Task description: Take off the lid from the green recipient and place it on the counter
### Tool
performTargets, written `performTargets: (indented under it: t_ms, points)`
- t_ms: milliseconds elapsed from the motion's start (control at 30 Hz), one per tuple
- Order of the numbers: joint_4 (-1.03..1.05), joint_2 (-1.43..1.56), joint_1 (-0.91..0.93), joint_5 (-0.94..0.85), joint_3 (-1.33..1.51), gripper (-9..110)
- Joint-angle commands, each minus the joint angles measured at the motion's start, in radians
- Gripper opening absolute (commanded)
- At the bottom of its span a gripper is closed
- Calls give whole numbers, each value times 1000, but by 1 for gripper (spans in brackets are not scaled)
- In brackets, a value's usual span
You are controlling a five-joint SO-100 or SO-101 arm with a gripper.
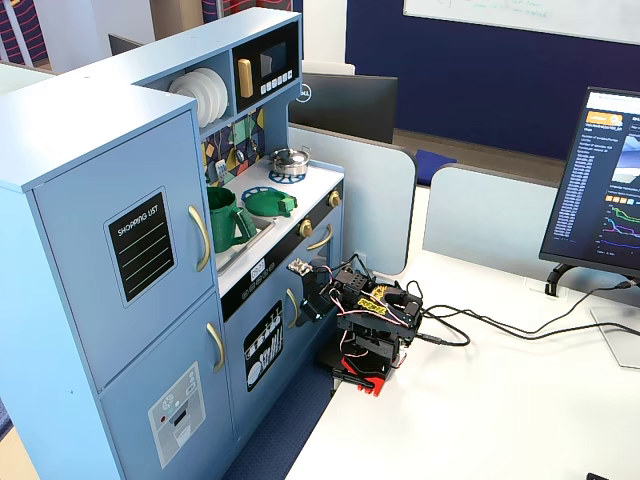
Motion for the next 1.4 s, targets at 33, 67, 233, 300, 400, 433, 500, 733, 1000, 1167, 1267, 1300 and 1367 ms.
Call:
performTargets:
  t_ms: [33, 67, 233, 300, 400, 433, 500, 733, 1000, 1167, 1267, 1300, 1367]
  points:
    - [193, 9, -11, -37, -6, 5]
    - [238, 9, -15, -57, -6, 5]
    - [407, 9, -15, -120, -6, 0]
    - [443, 9, -17, -64, -6, 0]
    - [439, 11, -28, 2, -6, 1]
    - [437, 11, -29, 3, -6, 1]
    - [442, 11, -32, -28, -6, 1]
    - [442, 11, -32, -25, -6, 1]
    - [442, 11, -32, -25, -6, 1]
    - [442, 11, -32, -25, -6, 1]
    - [442, 11, -32, -25, -6, 1]
    - [442, 11, -32, -25, -6, 1]
    - [442, 11, -32, -25, -6, 1]
